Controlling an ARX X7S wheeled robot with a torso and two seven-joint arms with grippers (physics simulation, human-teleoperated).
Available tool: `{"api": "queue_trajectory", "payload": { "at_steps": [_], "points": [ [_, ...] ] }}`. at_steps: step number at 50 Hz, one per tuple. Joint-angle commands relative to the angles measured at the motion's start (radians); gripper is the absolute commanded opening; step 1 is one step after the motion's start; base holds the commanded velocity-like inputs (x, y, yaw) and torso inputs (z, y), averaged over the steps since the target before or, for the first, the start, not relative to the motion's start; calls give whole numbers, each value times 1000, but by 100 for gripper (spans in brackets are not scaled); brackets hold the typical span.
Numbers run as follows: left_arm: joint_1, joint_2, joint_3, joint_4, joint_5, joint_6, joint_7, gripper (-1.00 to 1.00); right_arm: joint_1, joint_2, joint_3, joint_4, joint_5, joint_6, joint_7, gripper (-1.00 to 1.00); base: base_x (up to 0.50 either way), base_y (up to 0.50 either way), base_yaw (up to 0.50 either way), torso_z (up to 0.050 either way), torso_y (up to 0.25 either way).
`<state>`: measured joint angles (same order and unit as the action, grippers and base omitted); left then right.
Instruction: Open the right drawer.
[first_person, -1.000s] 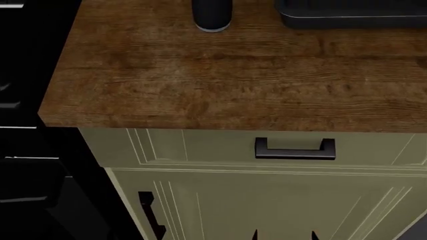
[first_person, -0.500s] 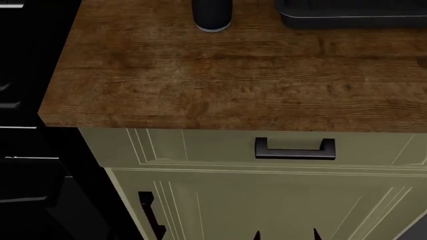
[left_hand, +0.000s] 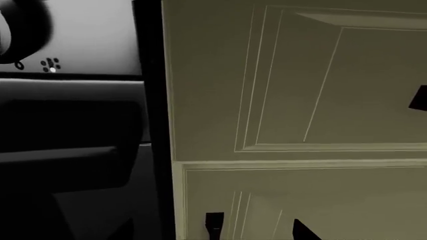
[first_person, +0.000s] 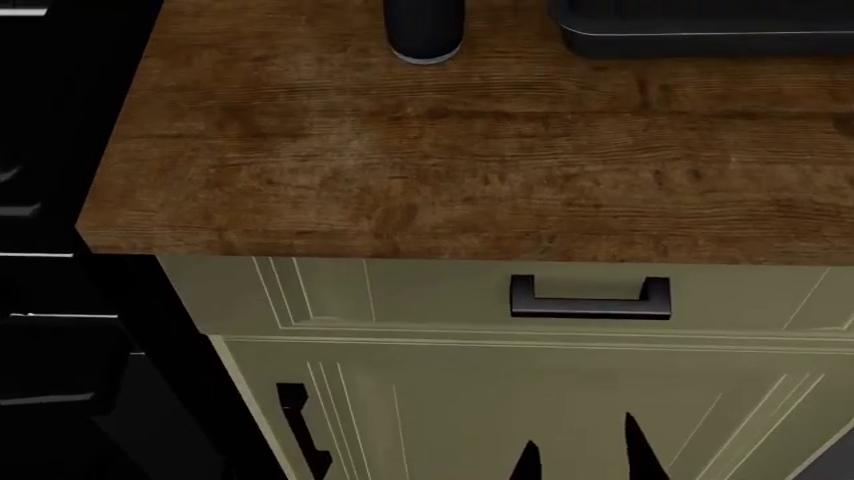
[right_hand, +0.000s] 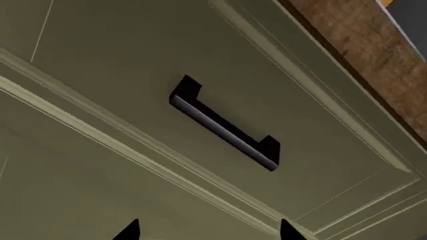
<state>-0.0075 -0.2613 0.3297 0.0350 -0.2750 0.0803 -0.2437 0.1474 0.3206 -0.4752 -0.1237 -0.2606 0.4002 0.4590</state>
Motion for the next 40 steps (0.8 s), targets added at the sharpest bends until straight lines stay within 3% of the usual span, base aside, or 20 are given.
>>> {"api": "queue_trajectory", "payload": {
  "at_steps": [1,18,35,40],
  "points": [
    [2,-6,7,9,-12,-4,5,100,38,17,-67,-11,-133,117,18,100,0,0,0,0,0],
    [4,-11,13,11,-14,6,1,100,98,25,-193,62,-331,275,18,100,0,0,0,0,0],
    [3,-15,18,11,-17,8,-4,100,99,25,-194,62,-330,276,19,100,0,0,0,0,0],
    [2,-17,17,5,-19,9,-6,100,137,24,-253,129,-396,289,27,100,0,0,0,0,0]
  ]
}}
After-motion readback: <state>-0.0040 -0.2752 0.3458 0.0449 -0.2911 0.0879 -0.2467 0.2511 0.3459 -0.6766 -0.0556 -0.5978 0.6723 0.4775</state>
